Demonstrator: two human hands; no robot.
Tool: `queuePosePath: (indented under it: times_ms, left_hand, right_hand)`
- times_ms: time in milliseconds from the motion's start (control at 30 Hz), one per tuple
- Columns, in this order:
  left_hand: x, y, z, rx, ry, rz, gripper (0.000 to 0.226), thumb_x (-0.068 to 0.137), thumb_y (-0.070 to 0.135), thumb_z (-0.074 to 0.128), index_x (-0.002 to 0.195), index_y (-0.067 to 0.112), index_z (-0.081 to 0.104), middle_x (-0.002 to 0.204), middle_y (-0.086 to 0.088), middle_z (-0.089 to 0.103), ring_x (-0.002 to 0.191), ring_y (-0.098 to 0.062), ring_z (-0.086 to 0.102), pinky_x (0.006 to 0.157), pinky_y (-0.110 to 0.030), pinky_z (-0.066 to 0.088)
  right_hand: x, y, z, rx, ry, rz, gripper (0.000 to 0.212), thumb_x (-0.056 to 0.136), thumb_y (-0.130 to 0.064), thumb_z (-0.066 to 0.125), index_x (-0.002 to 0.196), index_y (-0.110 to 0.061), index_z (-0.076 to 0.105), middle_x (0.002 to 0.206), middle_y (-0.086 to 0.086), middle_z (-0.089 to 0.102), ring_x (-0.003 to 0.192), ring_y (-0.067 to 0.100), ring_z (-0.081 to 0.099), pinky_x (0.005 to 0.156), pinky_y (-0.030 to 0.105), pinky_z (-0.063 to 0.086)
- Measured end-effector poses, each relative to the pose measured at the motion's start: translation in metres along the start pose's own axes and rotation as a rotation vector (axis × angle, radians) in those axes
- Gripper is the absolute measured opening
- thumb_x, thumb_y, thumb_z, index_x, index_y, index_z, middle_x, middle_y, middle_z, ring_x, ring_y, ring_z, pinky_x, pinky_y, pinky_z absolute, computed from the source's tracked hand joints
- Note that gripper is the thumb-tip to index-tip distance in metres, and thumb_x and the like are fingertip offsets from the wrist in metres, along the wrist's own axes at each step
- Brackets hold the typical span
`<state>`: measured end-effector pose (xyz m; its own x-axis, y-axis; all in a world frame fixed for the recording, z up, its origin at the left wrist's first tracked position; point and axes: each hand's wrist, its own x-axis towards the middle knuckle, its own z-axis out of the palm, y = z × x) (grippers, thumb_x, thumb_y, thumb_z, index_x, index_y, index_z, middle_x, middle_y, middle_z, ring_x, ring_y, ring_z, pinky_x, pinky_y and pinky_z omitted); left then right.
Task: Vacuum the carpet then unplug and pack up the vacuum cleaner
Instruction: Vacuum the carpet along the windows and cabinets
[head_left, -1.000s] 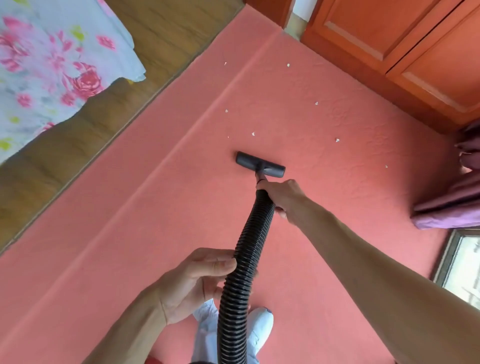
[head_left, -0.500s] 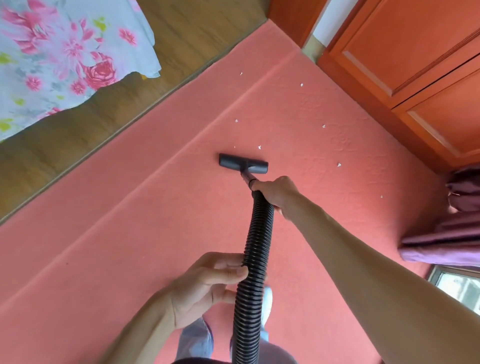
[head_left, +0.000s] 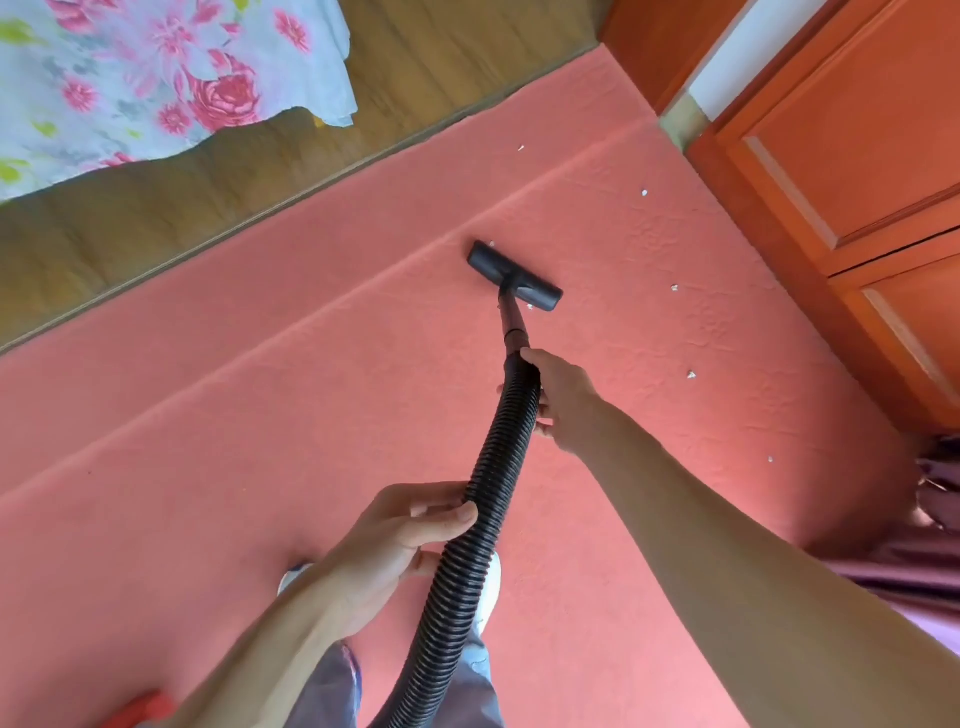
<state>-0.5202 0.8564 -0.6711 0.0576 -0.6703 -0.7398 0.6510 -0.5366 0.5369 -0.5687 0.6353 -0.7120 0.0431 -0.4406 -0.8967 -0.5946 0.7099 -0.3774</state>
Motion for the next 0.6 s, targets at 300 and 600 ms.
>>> queuePosePath:
  times_ms: [300,600]
  left_hand:
    - [-0.043,0.01,-0.025,0.098,-0.186,-0.034,0.044,0.079,0.025,0.075,0.117,0.004,0.074,0.116,-0.024,0.071,0.107,-0.037,0.066,0.099,-0.06,0.046]
    - [-0.05,0.029,-0.062,0.169,-0.138,0.073,0.047,0.08,0.039,0.072,0.119,0.013,0.074,0.112,-0.018,0.074,0.097,-0.025,0.07,0.084,-0.041,0.055]
  right_hand:
    - [-0.061,0.034,-0.014,0.101,0.062,0.045,0.043,0.089,-0.036,0.064,0.12,-0.008,0.055,0.112,0.021,0.07,0.077,0.022,0.061,0.052,0.023,0.042]
    - [-0.066,0.024,0.034,0.434,0.082,0.071,0.028,0.09,-0.026,0.062,0.109,-0.006,0.058,0.111,0.02,0.069,0.085,0.025,0.065,0.072,0.034,0.055]
